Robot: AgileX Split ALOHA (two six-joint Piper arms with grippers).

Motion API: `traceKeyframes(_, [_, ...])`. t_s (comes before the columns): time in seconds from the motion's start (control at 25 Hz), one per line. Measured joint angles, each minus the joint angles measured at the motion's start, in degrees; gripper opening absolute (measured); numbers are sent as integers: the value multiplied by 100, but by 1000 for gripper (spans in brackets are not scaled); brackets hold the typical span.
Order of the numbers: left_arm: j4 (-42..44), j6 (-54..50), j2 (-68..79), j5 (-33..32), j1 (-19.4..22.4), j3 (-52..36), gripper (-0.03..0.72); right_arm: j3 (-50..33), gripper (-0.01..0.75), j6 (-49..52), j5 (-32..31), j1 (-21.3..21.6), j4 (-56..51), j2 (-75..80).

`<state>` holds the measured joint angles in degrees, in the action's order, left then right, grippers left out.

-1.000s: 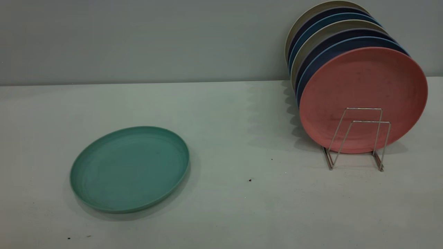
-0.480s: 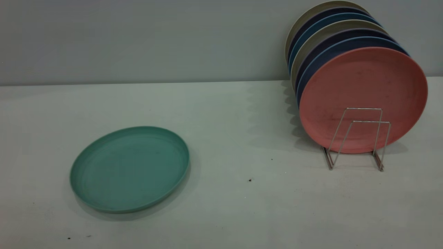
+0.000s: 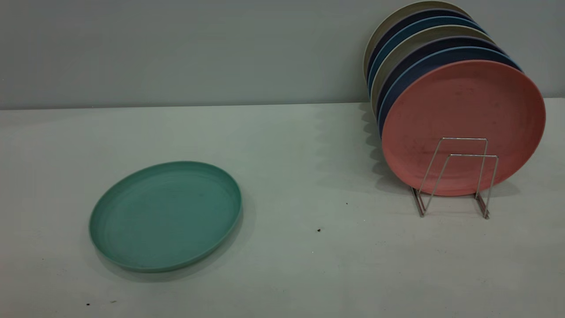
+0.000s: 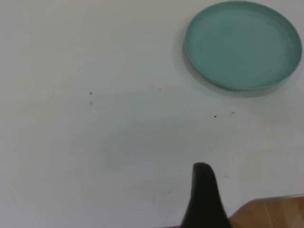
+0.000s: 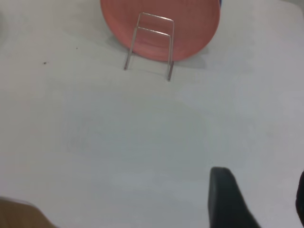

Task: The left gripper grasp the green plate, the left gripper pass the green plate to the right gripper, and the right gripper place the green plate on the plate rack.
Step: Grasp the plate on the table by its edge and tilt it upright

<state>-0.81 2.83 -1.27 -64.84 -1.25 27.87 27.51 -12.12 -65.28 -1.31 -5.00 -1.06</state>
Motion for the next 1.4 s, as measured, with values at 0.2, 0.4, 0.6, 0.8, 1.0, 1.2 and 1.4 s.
traceKeyframes(0.2, [7, 7, 0, 0, 0, 0, 563, 0, 371, 0, 0, 0, 0, 0])
traceKeyframes(0.4, [7, 48, 0, 6, 0, 0, 563, 0, 371, 0, 0, 0, 0, 0])
traceKeyframes(0.6, [-18, -164, 182, 770, 0, 82, 563, 36, 371, -239, 220, 0, -43, 213])
traceKeyframes(0.8, [-23, -669, 1365, 1521, 0, 99, 563, 76, 371, -375, 1479, 1, -115, 670])
traceKeyframes(1.0, [-28, -1057, 2985, 2282, 0, 99, 563, 76, 375, -551, 2015, 1, -465, 1799])
traceKeyframes(1.2, [-285, -1149, 4518, 3050, 0, 99, 563, 76, 402, -1305, 2358, 1, -1445, 2954])
traceKeyframes(1.4, [-816, -1020, 6350, 4250, 0, 99, 563, 76, 406, -2076, 2474, 1, -2187, 3802])
